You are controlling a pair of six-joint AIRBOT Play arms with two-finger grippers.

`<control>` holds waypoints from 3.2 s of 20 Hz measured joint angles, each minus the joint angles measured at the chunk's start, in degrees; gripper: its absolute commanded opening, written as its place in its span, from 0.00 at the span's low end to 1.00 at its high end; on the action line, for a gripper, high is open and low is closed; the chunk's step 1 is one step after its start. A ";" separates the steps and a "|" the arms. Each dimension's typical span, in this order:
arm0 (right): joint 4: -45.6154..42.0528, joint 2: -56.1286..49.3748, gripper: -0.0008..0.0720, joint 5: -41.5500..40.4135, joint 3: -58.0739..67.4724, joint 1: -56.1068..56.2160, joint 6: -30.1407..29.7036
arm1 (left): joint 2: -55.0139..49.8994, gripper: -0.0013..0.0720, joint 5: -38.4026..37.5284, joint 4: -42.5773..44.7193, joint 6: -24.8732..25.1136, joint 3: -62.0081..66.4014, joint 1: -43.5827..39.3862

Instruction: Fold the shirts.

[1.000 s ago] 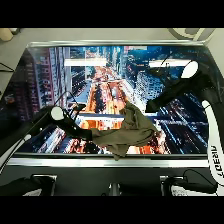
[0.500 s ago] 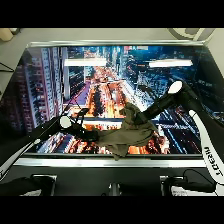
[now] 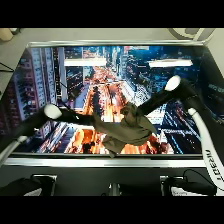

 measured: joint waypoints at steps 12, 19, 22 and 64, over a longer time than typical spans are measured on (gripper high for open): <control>-11.74 29.79 0.03 -7.58 35.50 -8.22 0.72 | 24.90 0.05 1.25 7.48 0.42 45.55 19.85; -20.59 28.87 0.03 10.84 36.02 -8.46 5.09 | 22.82 0.05 -3.34 15.96 -1.14 45.86 20.68; -21.38 25.81 0.03 19.52 28.50 -8.46 7.61 | 18.78 0.05 -6.73 17.29 -1.07 39.87 20.68; -21.05 10.23 0.03 -10.73 -16.28 -8.46 12.17 | -4.55 0.05 -6.14 -10.86 12.11 -8.37 18.51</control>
